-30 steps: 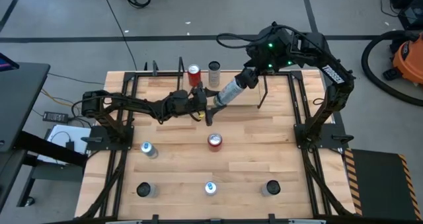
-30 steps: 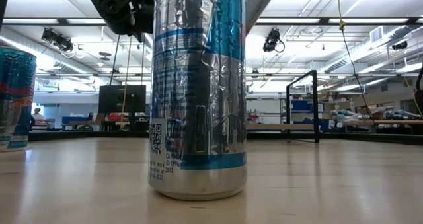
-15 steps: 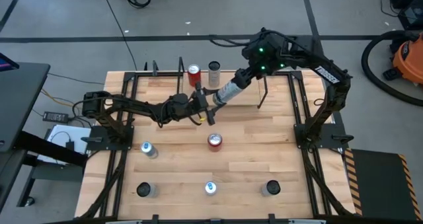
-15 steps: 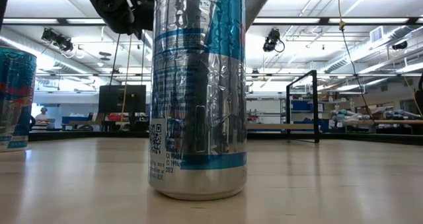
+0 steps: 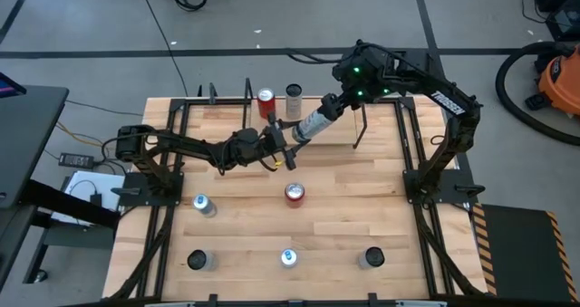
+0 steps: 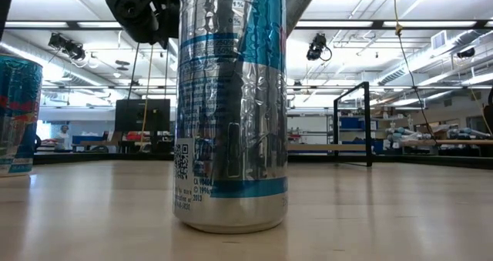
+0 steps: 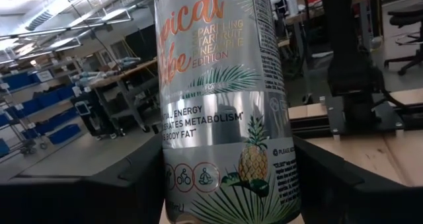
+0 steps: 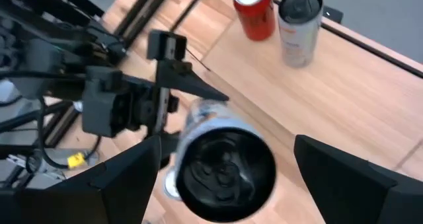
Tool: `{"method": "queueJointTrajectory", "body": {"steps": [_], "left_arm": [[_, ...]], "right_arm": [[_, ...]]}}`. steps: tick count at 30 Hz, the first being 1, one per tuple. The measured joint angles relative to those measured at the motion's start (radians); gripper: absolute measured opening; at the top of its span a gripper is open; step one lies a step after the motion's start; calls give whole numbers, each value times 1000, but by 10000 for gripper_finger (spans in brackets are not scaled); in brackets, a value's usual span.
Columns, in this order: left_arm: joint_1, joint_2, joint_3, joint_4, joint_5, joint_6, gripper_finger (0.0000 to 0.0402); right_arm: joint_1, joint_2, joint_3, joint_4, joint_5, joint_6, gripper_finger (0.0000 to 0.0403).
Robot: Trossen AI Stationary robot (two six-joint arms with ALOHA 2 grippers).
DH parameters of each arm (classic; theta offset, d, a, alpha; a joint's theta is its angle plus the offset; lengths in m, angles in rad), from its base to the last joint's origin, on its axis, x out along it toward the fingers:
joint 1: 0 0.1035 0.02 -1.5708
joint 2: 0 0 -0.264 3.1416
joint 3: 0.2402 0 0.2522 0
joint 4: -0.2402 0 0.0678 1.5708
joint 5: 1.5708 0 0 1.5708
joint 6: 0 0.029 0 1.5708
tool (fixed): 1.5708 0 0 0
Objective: Place canned beverage on shelf
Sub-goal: Put the white yellow soda can aligned with the other white yellow soda can on the shelf
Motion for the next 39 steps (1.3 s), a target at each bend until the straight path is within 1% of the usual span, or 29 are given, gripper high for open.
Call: {"method": "queueJointTrajectory", "body": {"steps": [6,13,17,20,23,28,34,35,39], "left_arm": [[0,0,0,2,-16,15,258],[0,1,1,13,-16,16,258],[0,1,1,12,-15,18,258],[-1,1,1,11,-15,18,258],[0,1,2,9,-15,16,258],[-1,0,2,12,-15,-6,258],[0,0,2,8,-20,1,258],[0,0,2,7,-20,6,263],[0,0,2,4,-17,20,304]], "right_arm": [[0,3,1,-57,17,14,356],[4,47,1,-36,-17,-19,356],[8,68,1,-30,-72,-72,356],[9,74,1,-31,-81,-113,353],[8,78,1,-57,-80,-144,332],[8,78,1,-63,-79,-184,263],[8,79,1,-58,-68,-211,262],[8,79,1,-58,-61,-216,262],[8,81,1,-58,-55,-259,262]]}}
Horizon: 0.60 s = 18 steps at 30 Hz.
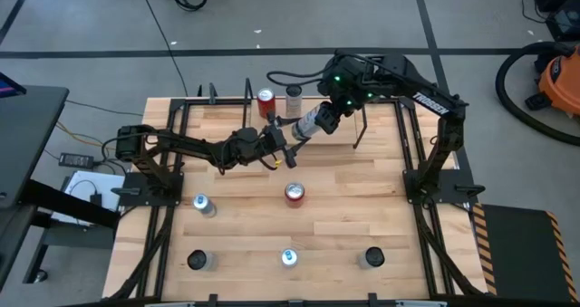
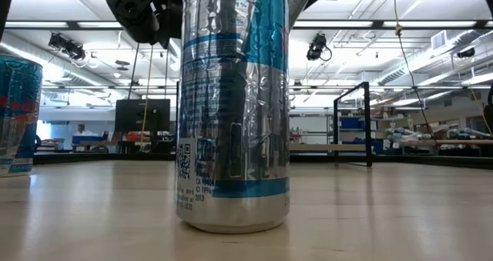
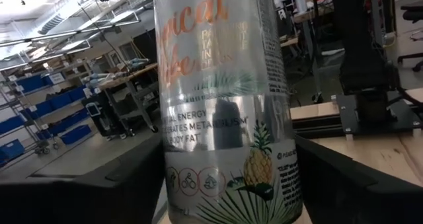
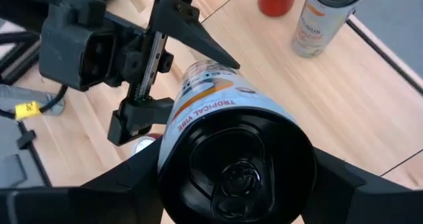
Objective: Place canned beverage on shelf
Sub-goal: Put the white yellow soda can aligned with the other white yellow soda can on the shelf
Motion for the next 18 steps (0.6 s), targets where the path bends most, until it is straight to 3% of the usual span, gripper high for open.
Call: {"method": "queueJointTrajectory", "body": {"steps": [10,18], "left_arm": [[0,-3,0,-1,6,-2,320],[0,-124,0,-185,31,-53,321]], "right_arm": [[-1,2,0,-56,38,-54,262],[-2,7,0,-73,80,-205,262]]}}
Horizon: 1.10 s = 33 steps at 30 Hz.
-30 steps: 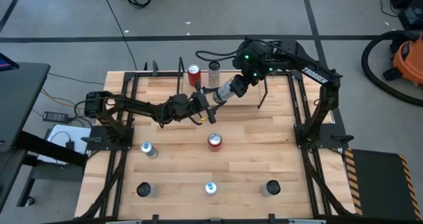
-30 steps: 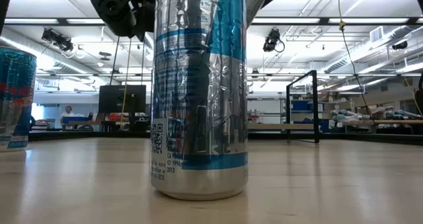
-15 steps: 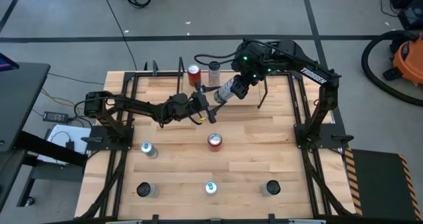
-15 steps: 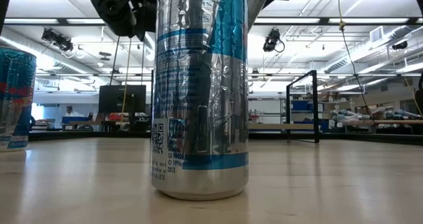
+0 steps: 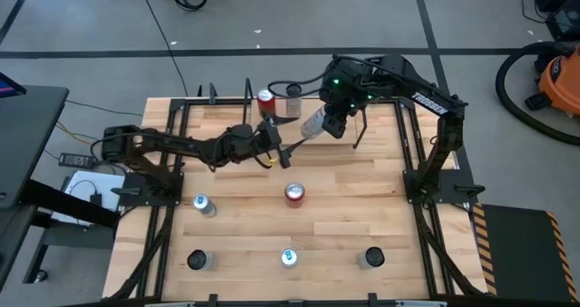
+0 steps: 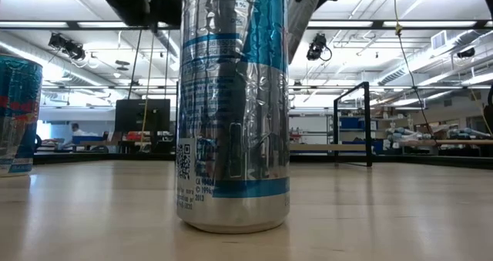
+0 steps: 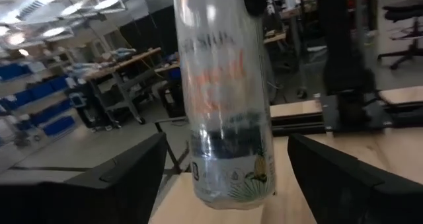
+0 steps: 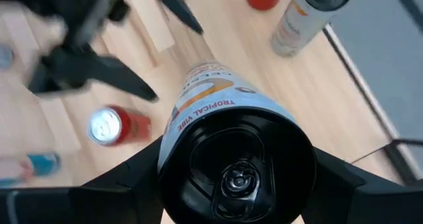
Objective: Place canned beverage on shelf
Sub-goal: Put the white yellow soda can aligned with the other white yellow soda can on the shelf
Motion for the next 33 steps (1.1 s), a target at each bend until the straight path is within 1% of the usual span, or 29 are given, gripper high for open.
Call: {"method": "queueJointTrajectory", "body": {"steps": [3,6,10,13,15,19,26,33], "left_arm": [[0,-78,0,-115,35,-40,322],[6,-163,0,-244,76,-100,322],[28,-271,0,-389,191,-194,322],[43,-323,0,-464,292,-216,322],[48,-347,0,-503,326,-216,322],[52,-368,0,-534,334,-211,322],[72,-371,0,-557,334,-214,322],[86,-371,-1,-585,332,-215,322]], "right_arm": [[-8,23,0,-9,35,-88,262],[-29,51,0,-4,26,-157,262],[-59,95,0,-8,30,-293,262],[-78,129,0,-7,17,-394,262],[-87,154,0,-7,13,-449,262],[-105,220,0,-7,32,-521,267],[-142,336,0,-5,60,-572,270],[-181,372,0,-5,62,-573,272]]}}
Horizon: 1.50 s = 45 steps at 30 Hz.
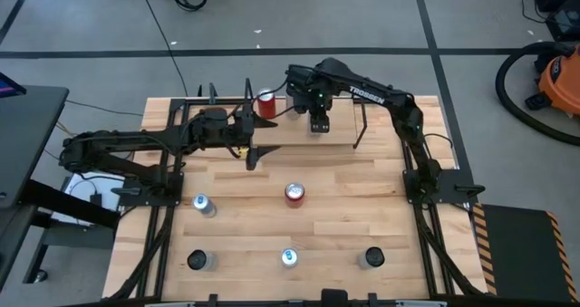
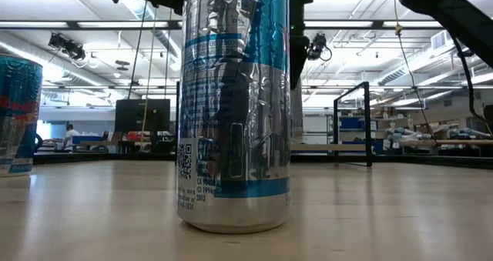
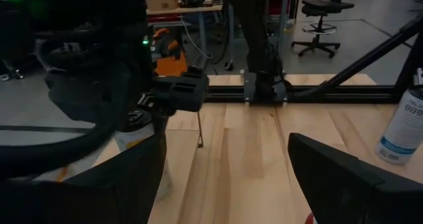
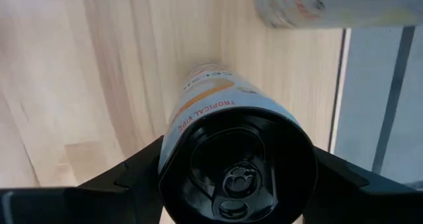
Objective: Place canned beverage on shelf
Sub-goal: Put the white yellow soda can aligned with the other white yellow soda can on the shelf
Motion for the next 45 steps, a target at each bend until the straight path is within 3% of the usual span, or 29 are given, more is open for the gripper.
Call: {"method": "queueJointTrajectory", "body": {"steps": [4,10,24,30,45], "left_arm": [[-1,0,0,-6,1,0,322],[-1,0,0,-7,1,0,322],[-1,1,0,-13,0,0,322],[-1,1,0,-12,0,0,322],[-1,1,0,-26,1,0,322]], "right_arm": [[-6,-1,0,-1,-3,-43,273],[-22,3,0,30,-126,-56,274],[-33,13,0,32,-101,-47,276],[-33,13,0,31,-110,22,293],[-16,13,1,19,-113,-3,312]]}}
